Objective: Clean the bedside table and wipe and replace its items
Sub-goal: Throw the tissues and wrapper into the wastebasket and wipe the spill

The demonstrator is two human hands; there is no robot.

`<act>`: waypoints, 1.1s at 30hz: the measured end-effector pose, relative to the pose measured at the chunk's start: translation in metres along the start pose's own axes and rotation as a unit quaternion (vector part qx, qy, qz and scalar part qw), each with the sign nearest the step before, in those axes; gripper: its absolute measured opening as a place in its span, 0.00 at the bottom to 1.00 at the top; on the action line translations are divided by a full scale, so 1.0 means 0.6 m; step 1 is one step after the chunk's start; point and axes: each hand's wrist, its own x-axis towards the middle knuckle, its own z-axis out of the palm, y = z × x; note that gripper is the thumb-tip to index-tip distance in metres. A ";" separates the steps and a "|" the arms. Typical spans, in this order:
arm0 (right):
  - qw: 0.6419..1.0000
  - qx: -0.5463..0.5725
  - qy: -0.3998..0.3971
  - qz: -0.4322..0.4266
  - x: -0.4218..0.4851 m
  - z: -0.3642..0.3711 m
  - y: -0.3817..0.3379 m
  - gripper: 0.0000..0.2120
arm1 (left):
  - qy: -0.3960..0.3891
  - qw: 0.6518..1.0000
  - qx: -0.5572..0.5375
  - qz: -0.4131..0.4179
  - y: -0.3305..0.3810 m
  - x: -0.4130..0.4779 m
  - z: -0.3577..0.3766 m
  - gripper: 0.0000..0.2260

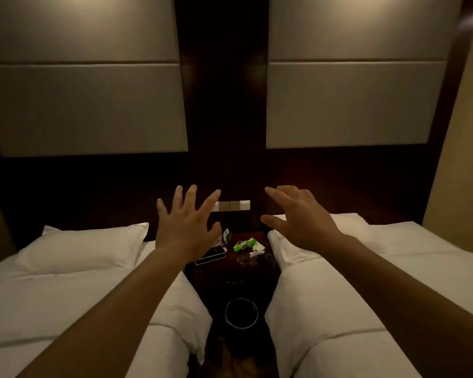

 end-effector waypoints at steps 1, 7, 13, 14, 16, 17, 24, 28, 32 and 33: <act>1.000 -0.001 -0.007 0.008 0.017 0.019 0.002 0.33 | -0.012 1.000 -0.001 -0.001 -0.009 0.012 0.015 0.33; 0.998 -0.012 -0.045 0.049 0.103 0.144 0.049 0.33 | -0.036 0.999 -0.004 -0.003 -0.052 0.078 0.146 0.31; 0.998 0.008 -0.044 0.048 0.195 0.257 0.134 0.32 | -0.066 0.998 0.002 -0.023 -0.078 0.166 0.287 0.31; 0.998 0.014 -0.044 0.045 0.211 0.278 0.149 0.32 | -0.072 0.997 0.007 -0.027 -0.082 0.181 0.312 0.31; 0.997 0.028 -0.054 0.047 0.245 0.324 0.183 0.32 | -0.085 0.996 0.020 -0.037 -0.089 0.212 0.362 0.32; 0.997 0.034 -0.059 0.048 0.265 0.347 0.202 0.32 | -0.089 0.995 0.025 -0.041 -0.092 0.228 0.386 0.32; 0.987 0.067 -0.130 0.071 0.376 0.485 0.307 0.31 | -0.155 0.984 0.026 -0.080 -0.111 0.317 0.541 0.32; 0.984 0.071 -0.144 0.080 0.432 0.551 0.357 0.31 | -0.178 0.980 0.011 -0.089 -0.117 0.371 0.617 0.32; 0.979 0.080 -0.155 0.109 0.469 0.634 0.400 0.30 | -0.207 0.975 -0.011 -0.080 -0.130 0.409 0.709 0.32; 0.977 0.082 -0.156 0.118 0.478 0.658 0.409 0.29 | -0.211 0.974 -0.014 -0.079 -0.136 0.418 0.735 0.32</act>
